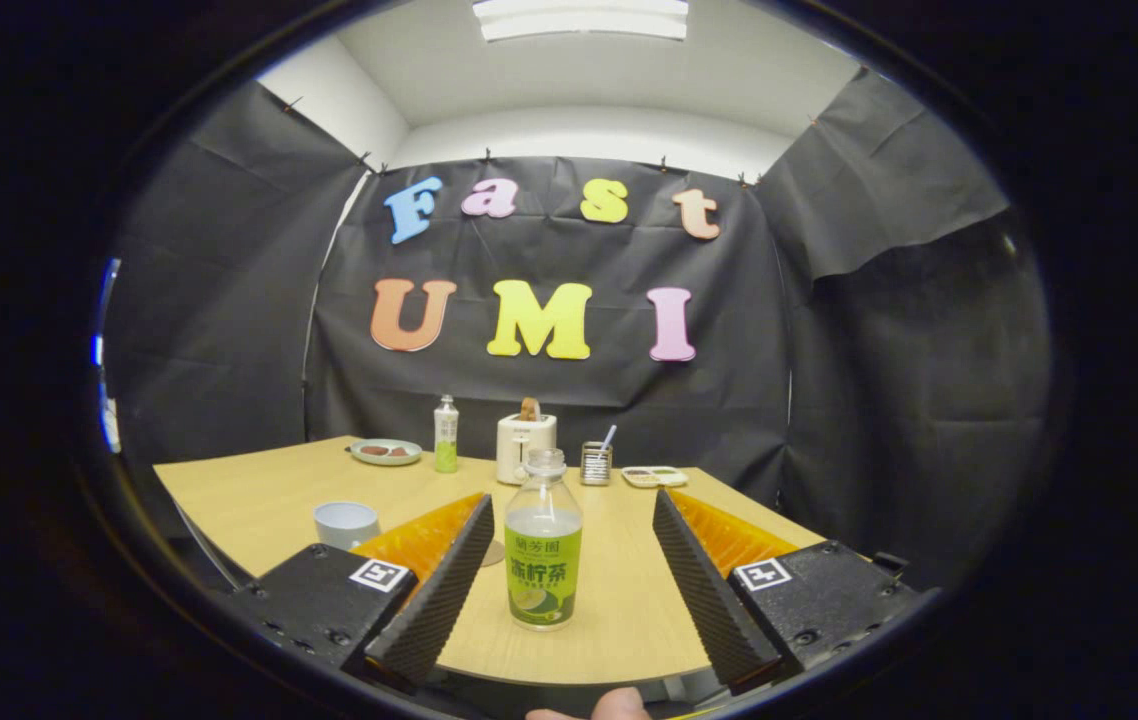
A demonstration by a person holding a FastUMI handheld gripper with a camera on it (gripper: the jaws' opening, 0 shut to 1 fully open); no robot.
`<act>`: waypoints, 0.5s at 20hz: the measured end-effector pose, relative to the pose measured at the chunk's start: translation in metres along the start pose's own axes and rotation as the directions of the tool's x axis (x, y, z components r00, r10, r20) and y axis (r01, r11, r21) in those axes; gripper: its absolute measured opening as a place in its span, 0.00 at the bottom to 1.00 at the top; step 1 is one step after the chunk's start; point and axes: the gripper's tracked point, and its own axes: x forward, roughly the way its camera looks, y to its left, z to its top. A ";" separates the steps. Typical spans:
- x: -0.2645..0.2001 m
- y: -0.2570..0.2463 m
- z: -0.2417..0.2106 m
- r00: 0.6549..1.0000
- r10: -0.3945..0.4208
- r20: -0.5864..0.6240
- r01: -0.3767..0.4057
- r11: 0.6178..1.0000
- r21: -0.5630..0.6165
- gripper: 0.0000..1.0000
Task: Take the bottle from table, then pour the juice into the cup, finally place the bottle on the coaster
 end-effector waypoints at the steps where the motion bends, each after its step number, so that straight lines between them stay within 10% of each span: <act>1: 0.000 -0.001 0.004 1.000 -0.007 0.012 0.007 1.000 -0.012 1.00; 10: 0.018 0.012 -0.024 0.999 0.031 -0.031 -0.031 1.000 0.006 1.00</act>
